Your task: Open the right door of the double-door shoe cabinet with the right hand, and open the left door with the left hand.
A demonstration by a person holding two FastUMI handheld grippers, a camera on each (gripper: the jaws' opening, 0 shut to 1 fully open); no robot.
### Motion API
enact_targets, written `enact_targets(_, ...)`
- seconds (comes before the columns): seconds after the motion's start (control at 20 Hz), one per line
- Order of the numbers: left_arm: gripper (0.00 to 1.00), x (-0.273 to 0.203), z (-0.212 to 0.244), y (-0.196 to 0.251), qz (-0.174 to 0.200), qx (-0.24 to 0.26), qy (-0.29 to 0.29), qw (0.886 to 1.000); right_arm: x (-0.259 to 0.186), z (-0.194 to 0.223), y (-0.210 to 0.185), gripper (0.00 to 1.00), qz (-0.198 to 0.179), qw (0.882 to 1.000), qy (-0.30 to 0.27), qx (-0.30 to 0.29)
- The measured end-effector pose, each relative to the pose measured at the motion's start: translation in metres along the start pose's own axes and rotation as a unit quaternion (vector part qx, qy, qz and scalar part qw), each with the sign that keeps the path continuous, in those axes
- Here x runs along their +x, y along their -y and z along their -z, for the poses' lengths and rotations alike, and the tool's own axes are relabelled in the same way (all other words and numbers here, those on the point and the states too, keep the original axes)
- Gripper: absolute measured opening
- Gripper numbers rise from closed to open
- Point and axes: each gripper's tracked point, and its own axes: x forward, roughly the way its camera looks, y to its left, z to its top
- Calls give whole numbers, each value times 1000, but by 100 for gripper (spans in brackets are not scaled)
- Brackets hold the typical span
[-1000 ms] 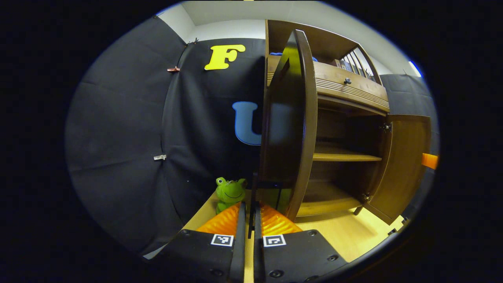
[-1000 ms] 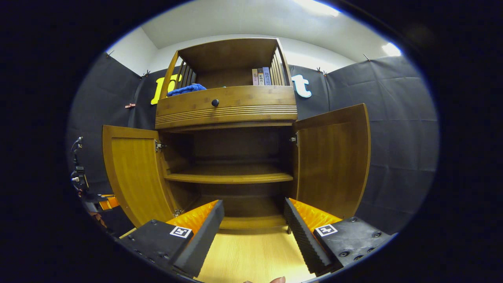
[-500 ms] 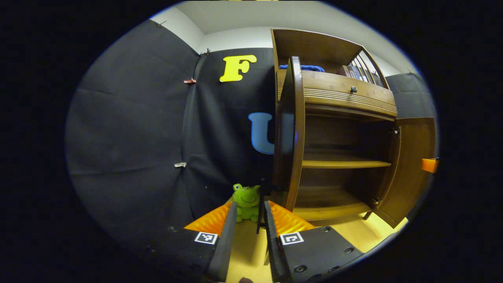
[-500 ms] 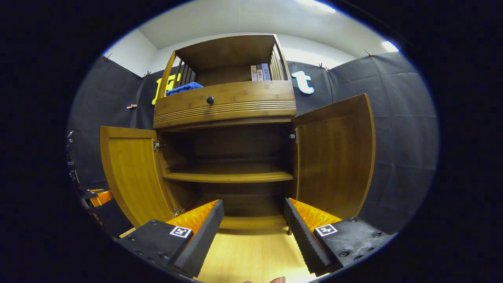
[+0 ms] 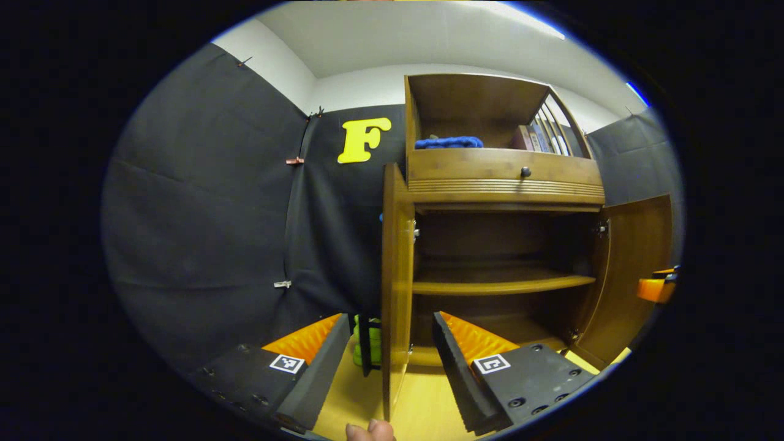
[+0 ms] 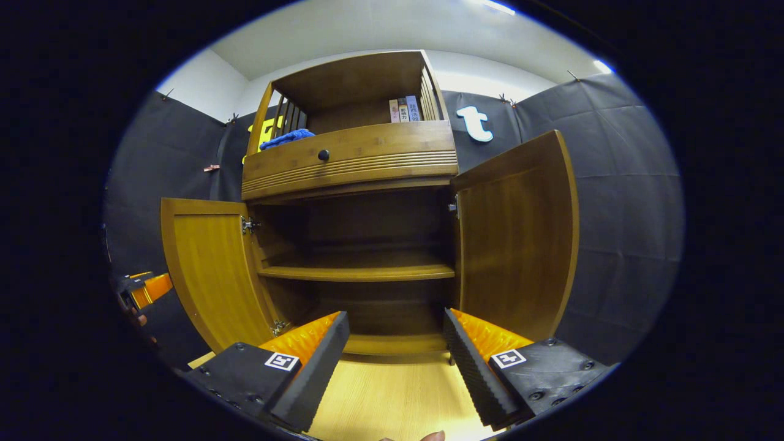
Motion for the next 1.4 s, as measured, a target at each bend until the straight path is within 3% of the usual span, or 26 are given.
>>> enact_targets(0.1, 87, 2, -2, 21, 7, 4, 1, 1000, 1, -2, 7, 98, -1, 1000, 2, 2)
enact_targets(0.45, 89, 10, -5, 97, 47, 34, 1, 998, 3, -4, 30, 98, -3, 1000, 3, -9)
enact_targets(0.7, 89, 13, 4, 151, 80, 15, -18, 997, 10, -7, 48, 97, 1, 1000, 3, -6)
enact_targets(1.05, 89, 22, 5, 185, 92, 40, -23, 995, 19, -8, 61, 98, 6, 1000, 6, -6)
enact_targets(1.15, 99, 26, 6, 193, 100, 38, -25, 994, 22, -10, 63, 98, 8, 1000, 8, -7)
enact_targets(1.4, 99, 30, 5, 204, 114, 35, -24, 993, 28, -10, 68, 98, 13, 1000, 7, -7)
